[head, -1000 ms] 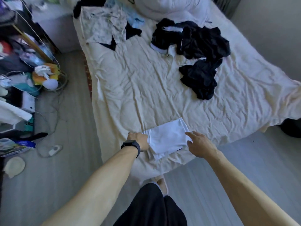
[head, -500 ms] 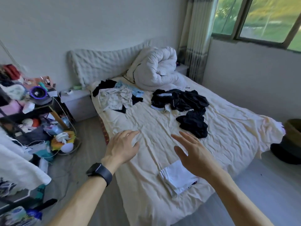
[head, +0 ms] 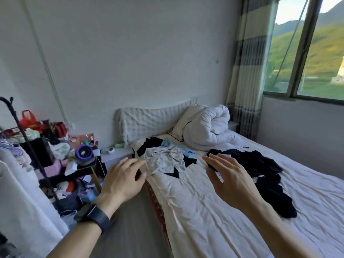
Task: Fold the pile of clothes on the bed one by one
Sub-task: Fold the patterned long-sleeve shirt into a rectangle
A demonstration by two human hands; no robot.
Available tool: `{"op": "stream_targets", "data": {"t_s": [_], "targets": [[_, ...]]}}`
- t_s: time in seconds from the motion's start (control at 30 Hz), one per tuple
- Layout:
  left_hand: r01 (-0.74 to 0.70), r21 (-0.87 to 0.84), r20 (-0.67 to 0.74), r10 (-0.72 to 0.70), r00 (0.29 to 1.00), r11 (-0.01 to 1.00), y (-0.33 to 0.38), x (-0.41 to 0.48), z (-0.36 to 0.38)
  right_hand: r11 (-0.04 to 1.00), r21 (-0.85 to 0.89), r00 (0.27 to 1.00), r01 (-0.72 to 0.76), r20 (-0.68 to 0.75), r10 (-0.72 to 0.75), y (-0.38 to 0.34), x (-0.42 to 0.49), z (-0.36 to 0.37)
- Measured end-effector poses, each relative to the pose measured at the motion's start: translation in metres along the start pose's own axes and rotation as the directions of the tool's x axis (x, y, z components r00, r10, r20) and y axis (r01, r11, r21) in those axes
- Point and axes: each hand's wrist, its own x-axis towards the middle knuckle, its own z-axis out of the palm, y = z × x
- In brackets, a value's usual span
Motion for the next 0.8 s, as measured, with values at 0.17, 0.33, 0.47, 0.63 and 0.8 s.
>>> {"op": "stream_targets", "data": {"t_s": [0.17,0.33,0.47,0.63,0.8], "targets": [[-0.023,0.026,0.011,0.023,1.000,0.999,-0.084,0.030,-0.012,0.999,-0.022,0.997,-0.029,-0.076,0.027,-0.042,0.054,0.044],[-0.047,-0.031,-0.032,0.047,0.998,0.998,-0.141,0.087,-0.005,0.995,-0.070,0.996,-0.076,-0.058,0.072,-0.056,0.102,0.088],[-0.085,-0.007,-0.001,0.085,0.996,0.996,-0.173,0.149,0.023,0.990,-0.095,0.994,-0.105,-0.018,0.104,-0.048,0.144,0.132],[-0.095,-0.012,0.014,0.095,0.995,0.995,-0.205,0.242,0.054,0.989,-0.063,0.990,-0.132,0.040,0.135,-0.025,0.219,0.199],[-0.074,-0.006,0.026,0.074,0.997,0.997,-0.227,0.331,0.089,0.987,-0.017,0.987,-0.157,0.041,0.158,0.001,0.293,0.267]]}}
